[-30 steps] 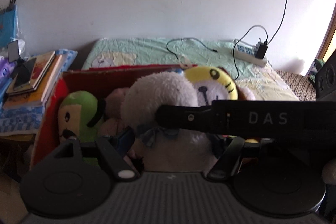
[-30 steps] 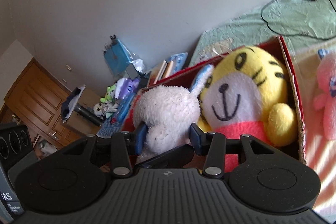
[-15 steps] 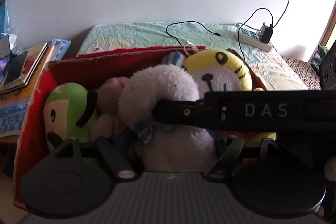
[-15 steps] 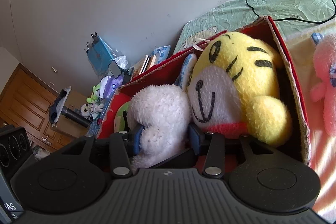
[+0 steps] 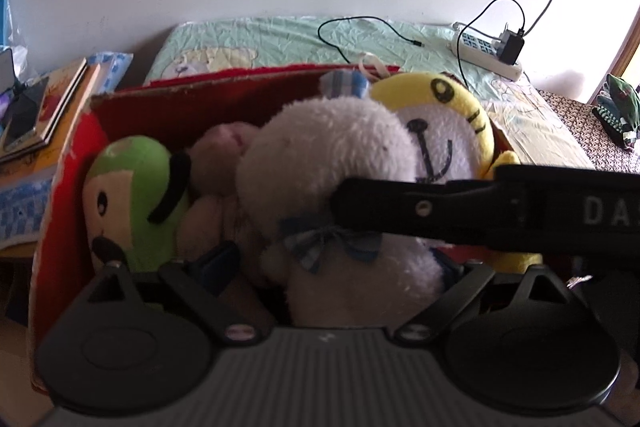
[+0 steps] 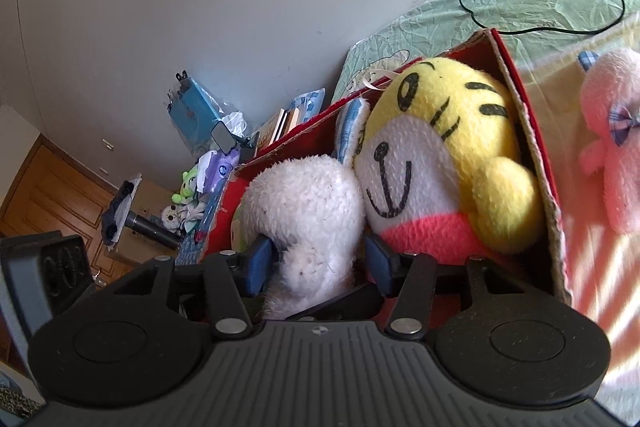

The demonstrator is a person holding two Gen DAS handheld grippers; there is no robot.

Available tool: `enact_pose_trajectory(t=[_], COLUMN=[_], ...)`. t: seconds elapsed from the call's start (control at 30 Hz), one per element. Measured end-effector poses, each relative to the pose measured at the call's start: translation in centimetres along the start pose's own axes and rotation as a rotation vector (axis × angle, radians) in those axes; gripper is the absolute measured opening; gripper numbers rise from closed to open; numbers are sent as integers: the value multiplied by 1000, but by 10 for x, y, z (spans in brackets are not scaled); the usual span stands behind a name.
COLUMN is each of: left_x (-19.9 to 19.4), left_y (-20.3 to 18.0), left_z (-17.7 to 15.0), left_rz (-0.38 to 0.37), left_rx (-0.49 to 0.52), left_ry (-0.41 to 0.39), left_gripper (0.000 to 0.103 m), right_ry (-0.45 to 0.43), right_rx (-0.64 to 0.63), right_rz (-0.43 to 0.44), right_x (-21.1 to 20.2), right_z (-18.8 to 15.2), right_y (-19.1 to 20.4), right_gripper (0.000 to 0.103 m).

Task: Organize objects
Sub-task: 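Lower the pink bunny into the red box beside the tiger, then open the right gripper to release the bunny in the box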

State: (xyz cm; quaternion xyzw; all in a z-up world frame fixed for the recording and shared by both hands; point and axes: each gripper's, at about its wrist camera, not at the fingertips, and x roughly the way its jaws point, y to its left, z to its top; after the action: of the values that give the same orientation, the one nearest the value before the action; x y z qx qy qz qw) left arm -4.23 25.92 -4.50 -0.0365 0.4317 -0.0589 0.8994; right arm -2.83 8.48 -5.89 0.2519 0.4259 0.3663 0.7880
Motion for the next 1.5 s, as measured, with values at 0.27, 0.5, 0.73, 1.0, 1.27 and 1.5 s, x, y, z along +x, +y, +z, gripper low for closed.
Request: enact_pose_trajectory(t=[0.27, 0.5, 0.73, 1.0, 1.27, 1.5], left_x=[2, 3, 4, 7, 10, 10], left_y=[-8, -18, -20, -24, -25, -25], left_z=[0, -3, -3, -3, -2, -2], left_rz=[33, 74, 95, 109, 117, 115], left_rx=[5, 37, 43, 52, 48, 46], left_ry=[44, 64, 76, 87, 95, 97], left_gripper=[95, 95, 95, 97, 103, 103], right_ry=[-49, -80, -96, -95, -88, -104], right_rx=[32, 32, 29, 21, 16, 10], right_rz=[14, 17, 20, 0, 8, 27], right_x=[-15, -22, -27, -32, -38, -44], right_z=[-4, -9, -10, -13, -14, -15], right_y=[-2, -3, -3, -4, -4, -6], right_gripper=[55, 54, 53, 42, 41, 41])
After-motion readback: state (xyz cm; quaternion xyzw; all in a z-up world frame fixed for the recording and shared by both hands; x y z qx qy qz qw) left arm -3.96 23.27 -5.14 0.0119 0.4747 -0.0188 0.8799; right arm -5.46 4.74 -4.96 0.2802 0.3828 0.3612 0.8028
